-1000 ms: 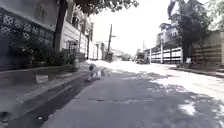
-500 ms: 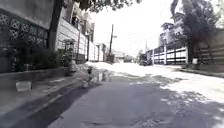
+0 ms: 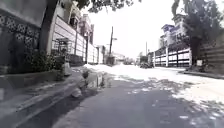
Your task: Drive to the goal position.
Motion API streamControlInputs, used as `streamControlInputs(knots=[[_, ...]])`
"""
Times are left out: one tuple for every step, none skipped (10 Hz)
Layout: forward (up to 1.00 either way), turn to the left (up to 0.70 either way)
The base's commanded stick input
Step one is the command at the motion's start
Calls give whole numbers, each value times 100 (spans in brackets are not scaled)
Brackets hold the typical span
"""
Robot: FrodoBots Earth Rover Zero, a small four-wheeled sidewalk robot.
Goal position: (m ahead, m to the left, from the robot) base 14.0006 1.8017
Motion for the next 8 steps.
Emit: streamControlInputs(knots=[[100, -13], [100, -9], [100, -6], [100, -2], [100, 0], [100, 0], [100, 0], [100, 0]])
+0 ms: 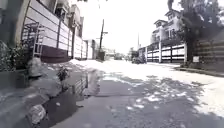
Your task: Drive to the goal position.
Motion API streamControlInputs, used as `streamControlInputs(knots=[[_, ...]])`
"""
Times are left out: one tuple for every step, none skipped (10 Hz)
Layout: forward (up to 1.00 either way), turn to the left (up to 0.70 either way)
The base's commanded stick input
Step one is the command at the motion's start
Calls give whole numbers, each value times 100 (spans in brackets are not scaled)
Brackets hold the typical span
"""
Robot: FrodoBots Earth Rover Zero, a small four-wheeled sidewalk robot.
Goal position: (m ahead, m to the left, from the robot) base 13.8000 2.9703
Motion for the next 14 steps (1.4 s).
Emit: streamControlInputs(knots=[[100, 0], [100, 0], [100, 0], [100, 0], [100, 0], [100, 0], [100, 0], [100, 0], [100, 0], [100, 0], [100, 0], [100, 0], [100, 0], [100, 0]])
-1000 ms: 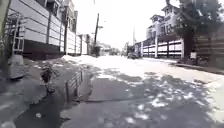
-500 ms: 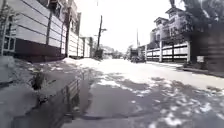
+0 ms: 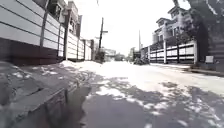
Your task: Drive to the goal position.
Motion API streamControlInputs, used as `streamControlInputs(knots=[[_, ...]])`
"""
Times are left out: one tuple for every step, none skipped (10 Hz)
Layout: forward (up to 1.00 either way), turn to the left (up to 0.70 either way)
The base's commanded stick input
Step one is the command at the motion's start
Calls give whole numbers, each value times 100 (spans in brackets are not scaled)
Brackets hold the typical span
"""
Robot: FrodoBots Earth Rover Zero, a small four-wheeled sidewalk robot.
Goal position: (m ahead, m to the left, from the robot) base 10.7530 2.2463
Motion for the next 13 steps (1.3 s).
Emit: streamControlInputs(knots=[[100, 0], [100, 0], [100, 0], [100, 0], [100, 0], [100, 0], [100, 0], [100, 0], [100, 0], [100, 0], [100, -2], [100, -20], [100, -16]])
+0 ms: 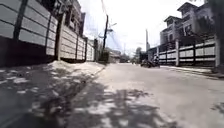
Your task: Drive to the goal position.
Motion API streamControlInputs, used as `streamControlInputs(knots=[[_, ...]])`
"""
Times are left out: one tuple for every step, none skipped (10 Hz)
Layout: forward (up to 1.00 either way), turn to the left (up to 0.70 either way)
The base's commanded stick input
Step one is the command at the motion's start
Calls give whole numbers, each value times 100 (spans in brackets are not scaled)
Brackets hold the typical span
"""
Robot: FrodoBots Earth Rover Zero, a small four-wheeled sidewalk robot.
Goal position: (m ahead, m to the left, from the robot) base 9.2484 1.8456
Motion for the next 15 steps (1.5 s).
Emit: streamControlInputs(knots=[[100, -12], [100, -7], [100, -3], [100, 0], [100, 0], [100, 0], [100, 0], [100, 0], [100, 0], [100, 0], [100, -6], [100, -10], [100, -3], [100, 0], [100, 0]])
